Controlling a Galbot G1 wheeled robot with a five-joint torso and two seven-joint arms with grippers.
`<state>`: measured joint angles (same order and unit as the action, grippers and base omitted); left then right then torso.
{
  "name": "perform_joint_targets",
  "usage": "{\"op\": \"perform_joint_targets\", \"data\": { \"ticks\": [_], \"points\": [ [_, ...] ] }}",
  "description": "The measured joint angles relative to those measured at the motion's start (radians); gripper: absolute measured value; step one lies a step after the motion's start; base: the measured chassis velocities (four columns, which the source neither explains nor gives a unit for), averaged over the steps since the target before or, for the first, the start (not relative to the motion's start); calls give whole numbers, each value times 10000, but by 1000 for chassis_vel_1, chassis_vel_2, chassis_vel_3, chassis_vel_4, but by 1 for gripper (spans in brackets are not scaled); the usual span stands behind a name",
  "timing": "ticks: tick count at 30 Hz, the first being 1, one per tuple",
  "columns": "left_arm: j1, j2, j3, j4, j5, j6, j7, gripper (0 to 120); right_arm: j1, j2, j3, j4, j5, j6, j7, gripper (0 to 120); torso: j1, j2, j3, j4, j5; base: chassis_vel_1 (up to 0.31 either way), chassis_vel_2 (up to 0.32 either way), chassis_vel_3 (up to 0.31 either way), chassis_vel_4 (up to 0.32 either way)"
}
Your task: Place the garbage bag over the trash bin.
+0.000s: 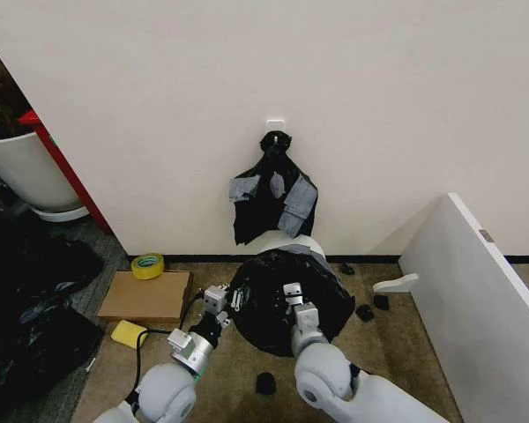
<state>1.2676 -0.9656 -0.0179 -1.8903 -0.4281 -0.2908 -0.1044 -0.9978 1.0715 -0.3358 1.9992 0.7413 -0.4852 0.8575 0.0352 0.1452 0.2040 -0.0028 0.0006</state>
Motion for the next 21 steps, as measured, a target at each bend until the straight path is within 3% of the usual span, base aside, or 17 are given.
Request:
{"op": "perform_joint_targets", "data": {
  "ticks": [6, 21],
  "points": [
    [32, 18, 51, -79, 110, -88, 51, 0, 180, 293, -37, -506, 317, -735, 458, 0, 0, 0, 0, 4, 0, 0, 0, 0, 0],
    [77, 107, 291, -463, -177, -63, 103, 0, 329, 475, 25, -1985, -1536, 66, -334, 0, 0, 0, 0, 2, 1, 0, 0, 0, 0]
  ]
}}
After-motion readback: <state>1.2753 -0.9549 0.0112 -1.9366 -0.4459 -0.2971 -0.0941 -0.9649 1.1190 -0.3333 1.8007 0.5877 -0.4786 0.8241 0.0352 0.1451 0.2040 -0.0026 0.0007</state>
